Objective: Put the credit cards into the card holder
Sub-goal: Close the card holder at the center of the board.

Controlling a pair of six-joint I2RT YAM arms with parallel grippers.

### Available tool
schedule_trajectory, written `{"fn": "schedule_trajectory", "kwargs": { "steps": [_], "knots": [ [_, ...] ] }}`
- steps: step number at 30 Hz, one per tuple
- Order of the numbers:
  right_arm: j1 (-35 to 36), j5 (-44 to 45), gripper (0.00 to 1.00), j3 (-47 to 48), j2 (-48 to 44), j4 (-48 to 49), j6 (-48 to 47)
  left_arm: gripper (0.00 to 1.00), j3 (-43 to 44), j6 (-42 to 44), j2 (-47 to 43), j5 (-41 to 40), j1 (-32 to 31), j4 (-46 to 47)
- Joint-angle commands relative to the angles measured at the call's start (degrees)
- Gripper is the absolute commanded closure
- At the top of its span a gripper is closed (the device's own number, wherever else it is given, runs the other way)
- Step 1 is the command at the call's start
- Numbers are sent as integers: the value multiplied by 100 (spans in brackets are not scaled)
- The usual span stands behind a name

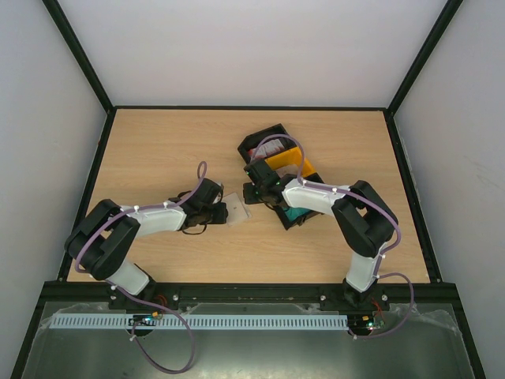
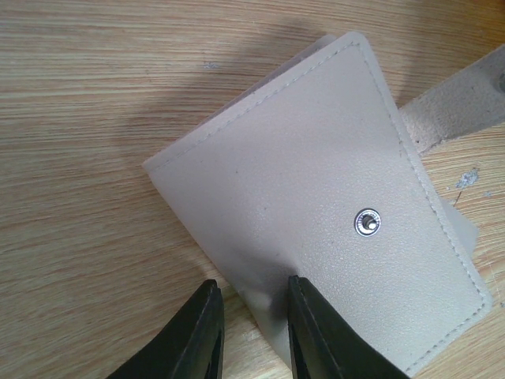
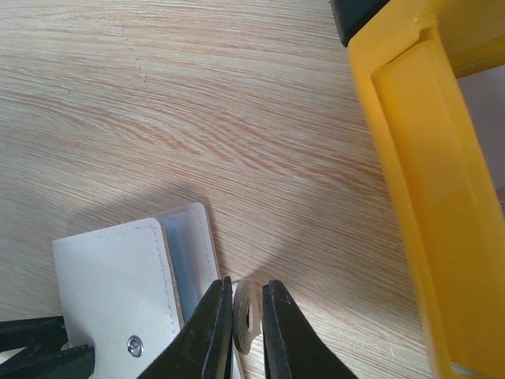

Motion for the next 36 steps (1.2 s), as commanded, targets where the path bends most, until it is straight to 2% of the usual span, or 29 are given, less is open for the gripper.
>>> {"fn": "schedule_trajectory", "kwargs": {
  "steps": [1, 6, 8, 14, 16, 25, 33, 36],
  "knots": [
    [18, 74, 89, 113, -60, -74, 11, 75, -189, 7, 99, 184, -8, -548],
    [20, -89, 98, 94, -17, -55, -21, 75, -197, -12, 62, 179, -8, -550],
    [22, -256, 98, 54, -5, -20, -45, 73, -209, -52, 23, 175, -7, -537],
    [21, -978, 98, -210, -126, 315, -203, 54, -319, -394, -235, 200, -1, -298],
    [17, -1169, 98, -308, -169, 430, -299, 51, -366, -583, -342, 203, 16, -122],
    [22, -1633, 98, -583, -207, 801, -495, 57, -650, -1270, -608, -96, 61, 343],
    [25, -1736, 98, -634, -150, 931, -571, 58, -731, -1362, -434, 114, 58, 775],
    [43, -1699, 98, -663, -193, 945, -607, 63, -735, -1372, -362, 184, 55, 872]
  ]
}}
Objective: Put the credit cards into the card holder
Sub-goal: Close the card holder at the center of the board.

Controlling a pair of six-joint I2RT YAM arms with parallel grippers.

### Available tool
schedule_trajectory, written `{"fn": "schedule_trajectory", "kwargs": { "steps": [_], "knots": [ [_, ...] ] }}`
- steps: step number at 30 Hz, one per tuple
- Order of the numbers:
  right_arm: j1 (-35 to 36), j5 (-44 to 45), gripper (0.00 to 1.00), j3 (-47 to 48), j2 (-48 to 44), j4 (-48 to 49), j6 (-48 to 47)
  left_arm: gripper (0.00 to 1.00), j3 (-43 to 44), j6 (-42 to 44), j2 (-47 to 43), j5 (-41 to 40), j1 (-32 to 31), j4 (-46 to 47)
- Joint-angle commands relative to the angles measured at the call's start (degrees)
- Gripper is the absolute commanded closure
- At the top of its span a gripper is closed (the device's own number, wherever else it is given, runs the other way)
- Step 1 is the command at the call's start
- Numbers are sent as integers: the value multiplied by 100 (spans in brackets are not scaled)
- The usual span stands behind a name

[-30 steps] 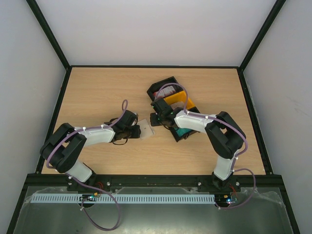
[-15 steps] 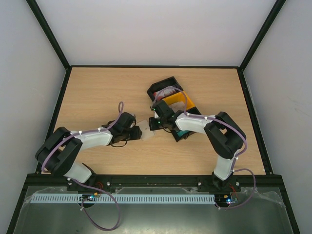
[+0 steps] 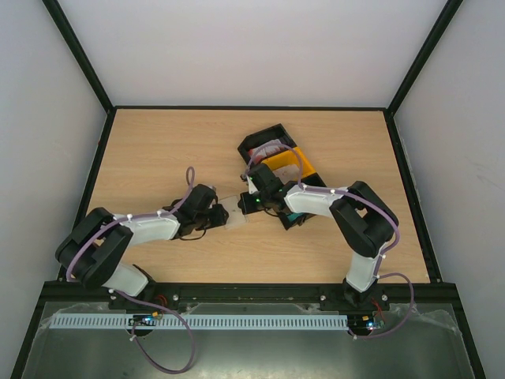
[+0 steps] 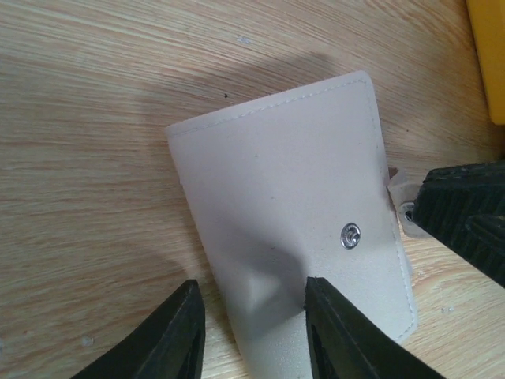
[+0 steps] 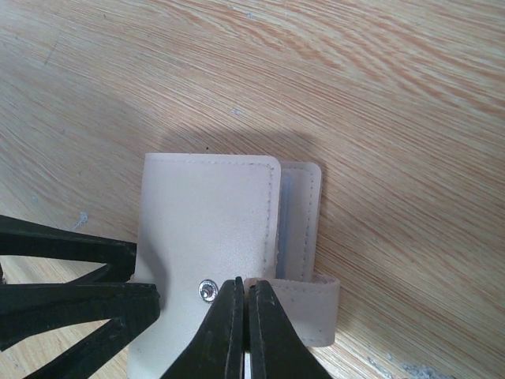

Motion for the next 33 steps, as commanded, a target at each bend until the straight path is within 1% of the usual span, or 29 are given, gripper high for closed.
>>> {"fn": "schedule_trajectory", "kwargs": {
  "steps": [1, 4, 7, 11, 19, 27, 33],
  "knots": [
    [62, -3, 98, -87, -199, 122, -168, 68, -95, -81, 140, 143, 33, 235],
    [178, 159, 98, -48, -178, 41, -266, 78, -97, -68, 166, 194, 33, 283],
    [317, 432, 98, 49, -59, -134, -312, 80, -112, -72, 160, 172, 25, 304],
    [467, 864, 98, 93, 11, -264, -350, 80, -184, -93, 143, 171, 34, 370],
    [610, 1220, 98, 232, 175, -357, -336, 80, -258, -87, 149, 236, 27, 489],
    [707, 1415, 98, 406, 307, -435, -301, 80, -322, -102, 122, 268, 34, 582],
    [731, 1174, 98, 514, 492, -634, -225, 80, -355, -129, 116, 310, 33, 648]
  ]
}}
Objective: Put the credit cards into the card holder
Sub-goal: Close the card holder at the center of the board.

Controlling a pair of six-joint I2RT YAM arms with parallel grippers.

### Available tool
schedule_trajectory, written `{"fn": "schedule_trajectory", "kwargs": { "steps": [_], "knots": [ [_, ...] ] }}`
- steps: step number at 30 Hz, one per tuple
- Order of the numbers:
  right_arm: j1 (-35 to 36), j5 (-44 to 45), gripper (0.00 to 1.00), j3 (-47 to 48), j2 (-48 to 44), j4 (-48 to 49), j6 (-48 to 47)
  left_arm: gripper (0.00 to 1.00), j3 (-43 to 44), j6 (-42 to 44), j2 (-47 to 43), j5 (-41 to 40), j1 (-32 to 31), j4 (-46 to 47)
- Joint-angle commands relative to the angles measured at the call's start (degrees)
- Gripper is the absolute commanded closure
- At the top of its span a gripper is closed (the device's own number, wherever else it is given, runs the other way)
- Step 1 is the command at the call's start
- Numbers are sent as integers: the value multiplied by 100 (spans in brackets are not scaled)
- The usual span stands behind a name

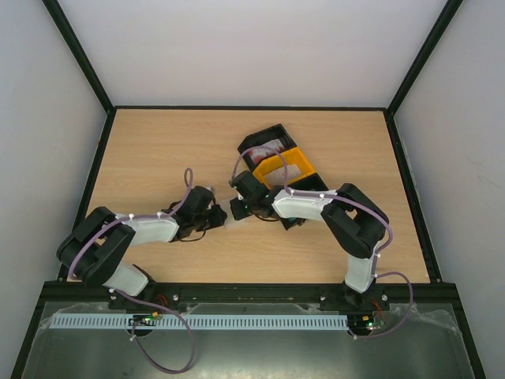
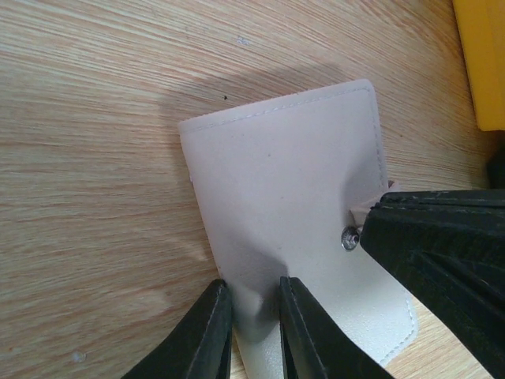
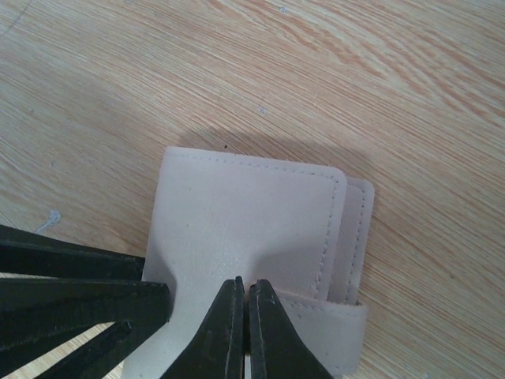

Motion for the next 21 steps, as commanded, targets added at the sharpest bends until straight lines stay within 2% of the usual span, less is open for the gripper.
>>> {"fn": "schedule_trajectory", "kwargs": {
  "steps": [1, 13, 21],
  "knots": [
    [56, -16, 98, 148, 281, -332, 70, 80, -107, -22, 18, 132, -1, 49],
    [159, 441, 98, 62, 349, -594, -91, 80, -137, -53, -99, 124, 17, 67],
    [263, 180, 98, -102, 409, -582, -104, 80, -155, -88, -117, 134, 83, 106]
  ]
}}
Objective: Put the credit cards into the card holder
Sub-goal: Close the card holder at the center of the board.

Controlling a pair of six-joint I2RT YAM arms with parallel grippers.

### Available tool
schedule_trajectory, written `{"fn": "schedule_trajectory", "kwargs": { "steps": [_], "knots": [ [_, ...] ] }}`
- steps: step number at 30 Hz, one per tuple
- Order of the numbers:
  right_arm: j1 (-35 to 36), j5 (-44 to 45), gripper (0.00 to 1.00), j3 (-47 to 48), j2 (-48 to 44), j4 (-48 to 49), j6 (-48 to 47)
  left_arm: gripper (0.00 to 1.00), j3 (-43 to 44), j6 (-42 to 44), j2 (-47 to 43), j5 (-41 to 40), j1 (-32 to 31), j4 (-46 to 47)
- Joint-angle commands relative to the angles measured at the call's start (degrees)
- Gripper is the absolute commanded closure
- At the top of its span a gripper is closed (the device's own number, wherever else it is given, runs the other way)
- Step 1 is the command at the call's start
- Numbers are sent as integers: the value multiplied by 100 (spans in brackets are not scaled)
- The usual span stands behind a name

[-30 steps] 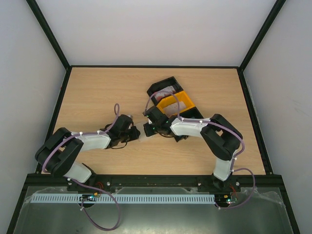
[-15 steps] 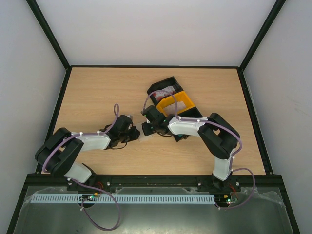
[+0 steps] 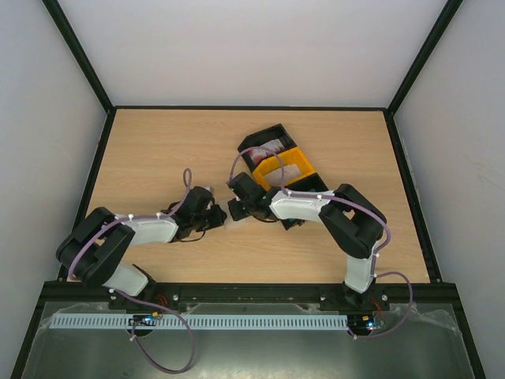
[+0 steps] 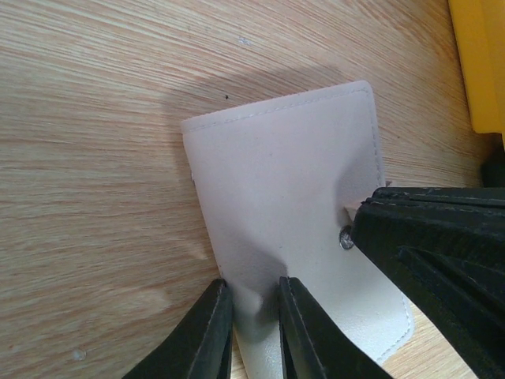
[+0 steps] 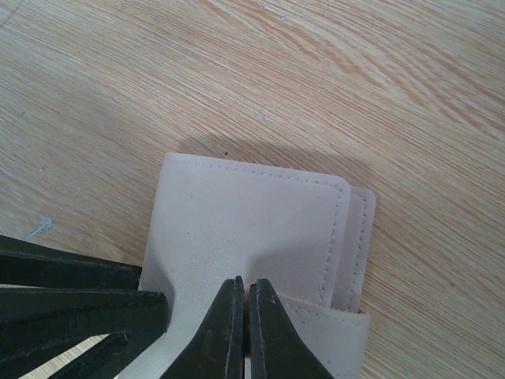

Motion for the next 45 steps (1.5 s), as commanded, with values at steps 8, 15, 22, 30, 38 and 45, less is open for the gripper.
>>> {"fn": "schedule_trajectory", "kwargs": {
  "steps": [8, 15, 22, 30, 38, 45],
  "knots": [
    [238, 130, 98, -384, 396, -611, -76, 81, -94, -44, -6, 136, 81, 72],
    [281, 108, 98, -694, 310, -517, 93, 81, -86, -51, 14, 124, 127, 49],
    [284, -91, 98, -1043, 298, -161, 372, 82, -63, -42, 67, 52, 130, -15],
    [269, -238, 98, -1475, 316, 241, 642, 82, -60, -17, 66, 23, 145, -88],
    [280, -155, 98, -1952, 385, 557, 786, 83, -43, 0, 63, 7, 155, -156],
    [288, -107, 98, -2048, 345, 572, 785, 83, -29, -18, 44, 14, 151, -165]
  ]
}}
